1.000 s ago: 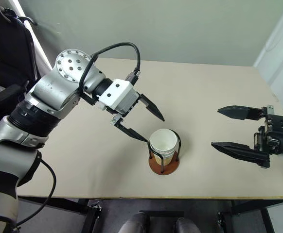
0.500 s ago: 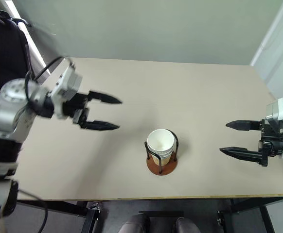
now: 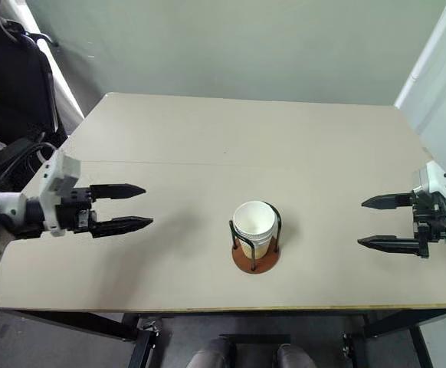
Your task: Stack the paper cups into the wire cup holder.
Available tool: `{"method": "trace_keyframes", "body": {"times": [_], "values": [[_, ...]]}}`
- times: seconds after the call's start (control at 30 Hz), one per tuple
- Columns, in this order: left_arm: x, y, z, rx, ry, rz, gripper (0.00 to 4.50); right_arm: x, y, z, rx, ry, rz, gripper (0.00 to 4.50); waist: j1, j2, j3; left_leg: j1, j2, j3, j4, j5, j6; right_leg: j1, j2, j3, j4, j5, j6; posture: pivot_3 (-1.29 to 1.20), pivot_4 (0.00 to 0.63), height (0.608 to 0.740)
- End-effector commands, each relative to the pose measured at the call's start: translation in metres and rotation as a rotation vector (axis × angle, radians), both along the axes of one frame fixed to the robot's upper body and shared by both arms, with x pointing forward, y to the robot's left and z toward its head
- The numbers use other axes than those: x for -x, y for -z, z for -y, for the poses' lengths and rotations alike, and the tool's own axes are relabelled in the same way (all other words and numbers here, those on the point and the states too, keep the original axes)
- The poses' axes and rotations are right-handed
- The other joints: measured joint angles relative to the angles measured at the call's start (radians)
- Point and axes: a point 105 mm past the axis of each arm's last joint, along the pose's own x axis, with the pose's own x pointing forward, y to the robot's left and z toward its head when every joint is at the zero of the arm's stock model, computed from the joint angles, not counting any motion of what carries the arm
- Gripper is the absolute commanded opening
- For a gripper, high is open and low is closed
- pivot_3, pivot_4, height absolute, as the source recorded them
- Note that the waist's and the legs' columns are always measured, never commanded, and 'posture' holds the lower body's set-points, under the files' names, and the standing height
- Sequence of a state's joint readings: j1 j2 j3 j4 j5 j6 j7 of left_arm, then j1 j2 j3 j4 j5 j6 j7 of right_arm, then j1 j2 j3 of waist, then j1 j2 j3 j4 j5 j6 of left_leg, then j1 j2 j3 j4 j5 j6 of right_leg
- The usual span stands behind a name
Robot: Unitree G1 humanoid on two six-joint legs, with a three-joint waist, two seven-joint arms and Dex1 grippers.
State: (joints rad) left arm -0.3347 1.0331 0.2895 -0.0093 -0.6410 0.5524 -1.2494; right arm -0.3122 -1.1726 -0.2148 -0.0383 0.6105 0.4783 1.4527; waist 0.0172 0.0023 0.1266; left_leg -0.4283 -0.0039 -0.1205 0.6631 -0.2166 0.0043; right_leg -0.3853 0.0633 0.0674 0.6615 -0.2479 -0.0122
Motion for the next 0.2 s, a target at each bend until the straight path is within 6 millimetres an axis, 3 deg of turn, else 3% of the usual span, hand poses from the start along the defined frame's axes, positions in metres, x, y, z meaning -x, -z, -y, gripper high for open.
{"method": "trace_keyframes", "body": {"times": [0.03,0.2], "values": [[0.0058,-0.0135,-0.0047,0.038,-0.029,0.081,4.44,-0.0008,-0.0115,-0.0017,-0.017,-0.03,0.035,4.5,0.0,0.0,0.0,0.001,0.0,0.0,0.0,0.0,0.0,0.001,0.0,0.0,0.0,0.0,-0.001,0.0,0.15,0.74],[0.0108,-0.0082,-0.0055,0.069,-0.062,0.104,4.44,-0.0046,-0.0137,-0.0053,-0.057,-0.04,0.026,4.5,-0.002,0.0,0.0,0.004,0.0,0.001,-0.002,0.0,0.0,0.002,0.0,0.001,0.0,-0.002,-0.003,0.0,0.15,0.74]]}}
